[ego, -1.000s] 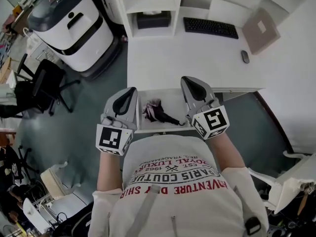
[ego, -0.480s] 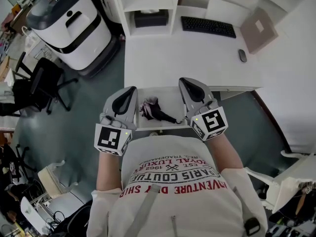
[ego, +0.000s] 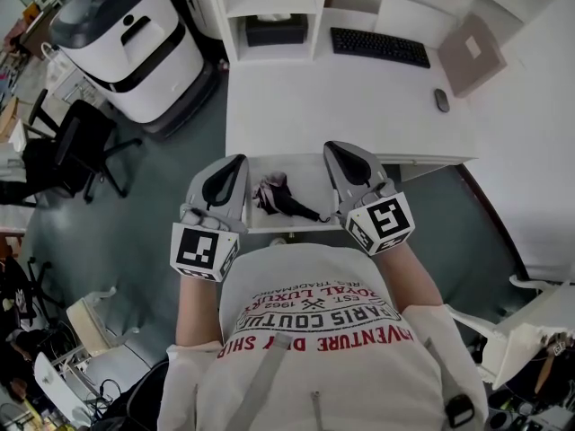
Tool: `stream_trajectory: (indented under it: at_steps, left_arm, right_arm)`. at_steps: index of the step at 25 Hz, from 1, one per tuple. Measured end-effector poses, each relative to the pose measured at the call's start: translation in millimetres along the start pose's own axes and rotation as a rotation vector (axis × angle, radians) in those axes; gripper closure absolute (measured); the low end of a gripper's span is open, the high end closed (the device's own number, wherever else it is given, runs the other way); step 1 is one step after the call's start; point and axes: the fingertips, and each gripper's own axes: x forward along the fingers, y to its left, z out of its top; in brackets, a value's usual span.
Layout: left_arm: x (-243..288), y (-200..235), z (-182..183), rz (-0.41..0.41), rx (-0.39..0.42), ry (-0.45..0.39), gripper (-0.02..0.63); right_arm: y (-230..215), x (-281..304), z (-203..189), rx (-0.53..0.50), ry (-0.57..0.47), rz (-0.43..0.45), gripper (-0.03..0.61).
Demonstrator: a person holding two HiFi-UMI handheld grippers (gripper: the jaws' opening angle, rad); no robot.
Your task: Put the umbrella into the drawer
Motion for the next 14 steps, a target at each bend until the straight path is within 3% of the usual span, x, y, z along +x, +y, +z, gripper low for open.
stream_trajectory:
  at_steps: [14]
  left_arm:
    - [-6.4, 7.8, -1.0, 0.032, -0.007, 0.003, 0.606]
  right_arm:
    - [1.1, 6.2, 0.7, -0.008, 0.006, 0.001, 0.58]
